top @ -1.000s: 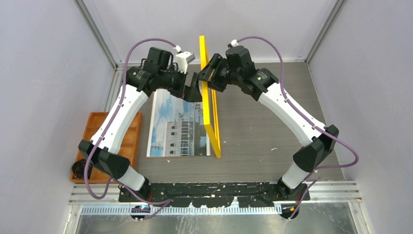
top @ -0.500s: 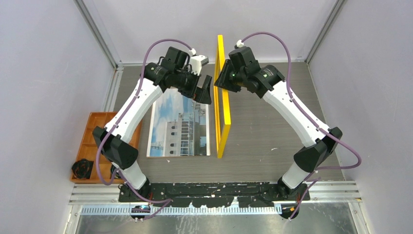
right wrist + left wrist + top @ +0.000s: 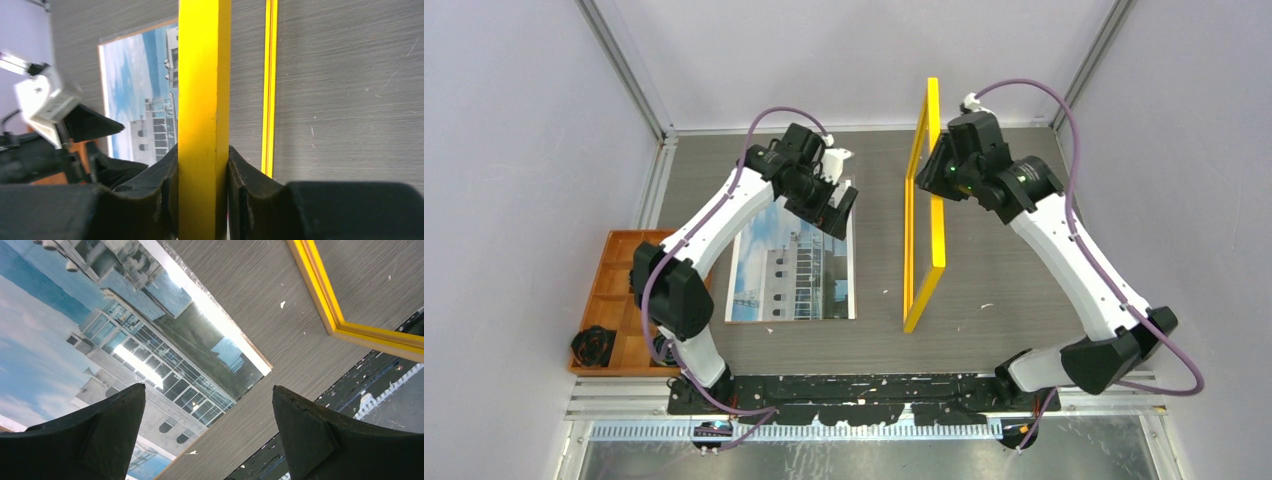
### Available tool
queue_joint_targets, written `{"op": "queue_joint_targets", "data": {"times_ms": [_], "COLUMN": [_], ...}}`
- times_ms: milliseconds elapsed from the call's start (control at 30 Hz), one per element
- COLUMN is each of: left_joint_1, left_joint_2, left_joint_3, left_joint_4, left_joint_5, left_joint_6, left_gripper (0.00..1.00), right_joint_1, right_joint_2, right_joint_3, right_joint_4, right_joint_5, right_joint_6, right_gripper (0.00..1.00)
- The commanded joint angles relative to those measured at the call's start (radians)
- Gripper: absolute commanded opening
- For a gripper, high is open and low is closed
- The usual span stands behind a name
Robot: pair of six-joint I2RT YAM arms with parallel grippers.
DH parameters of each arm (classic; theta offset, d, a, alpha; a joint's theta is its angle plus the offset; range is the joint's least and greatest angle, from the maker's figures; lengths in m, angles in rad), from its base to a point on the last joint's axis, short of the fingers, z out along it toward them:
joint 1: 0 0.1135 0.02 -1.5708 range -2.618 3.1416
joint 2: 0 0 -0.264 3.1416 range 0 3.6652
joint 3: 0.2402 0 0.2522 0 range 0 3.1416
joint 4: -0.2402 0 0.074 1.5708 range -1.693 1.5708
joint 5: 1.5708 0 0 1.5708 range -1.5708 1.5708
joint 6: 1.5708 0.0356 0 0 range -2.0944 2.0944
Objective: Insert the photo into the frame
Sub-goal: Turn over the photo frame at the center of the board.
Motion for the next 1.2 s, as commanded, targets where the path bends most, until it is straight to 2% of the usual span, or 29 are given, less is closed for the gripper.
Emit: {"op": "queue_joint_targets", "data": {"times_ms": [0, 67, 200, 300, 367, 633, 767, 900, 1167], "left_joint_1": [-0.006, -0.006, -0.006, -0.011, -0.02, -0.078, -0.103, -0.104, -0.105], "left_joint_2": [0.0, -0.002, -0.007, -0.01, 0.002, 0.117, 0.208, 0.288, 0.319], "left_joint_3": [-0.019, -0.019, -0.025, -0.044, -0.045, -0.005, 0.002, 0.032, -0.003], "left_joint_4": [0.059, 0.068, 0.087, 0.114, 0.128, 0.168, 0.213, 0.168, 0.206], "left_joint_5": [-0.013, 0.001, 0.015, 0.012, 0.005, -0.057, -0.127, -0.138, -0.13], "left_joint_6": [0.029, 0.015, 0.003, -0.004, -0.007, -0.015, -0.015, 0.005, 0.006], "left_gripper": [1.0, 1.0, 1.0, 1.0, 1.0, 1.0, 0.95, 0.89, 0.84], "right_joint_1": [-0.102, -0.145, -0.182, -0.198, -0.205, -0.213, -0.215, -0.214, -0.214], "right_joint_2": [-0.087, -0.112, -0.127, -0.141, -0.145, -0.209, -0.224, -0.227, -0.201], "right_joint_3": [-0.119, -0.141, -0.152, -0.185, -0.205, -0.281, -0.316, -0.343, -0.374], "right_joint_4": [0.1, 0.148, 0.128, 0.102, 0.077, 0.054, 0.074, 0.075, 0.084], "right_joint_5": [-0.234, -0.306, -0.332, -0.343, -0.341, -0.3, -0.299, -0.303, -0.341], "right_joint_6": [0.044, 0.08, 0.062, 0.049, 0.035, -0.005, -0.026, -0.053, -0.105], "right_gripper": [0.18, 0.18, 0.22, 0.33, 0.36, 0.38, 0.37, 0.36, 0.36]}}
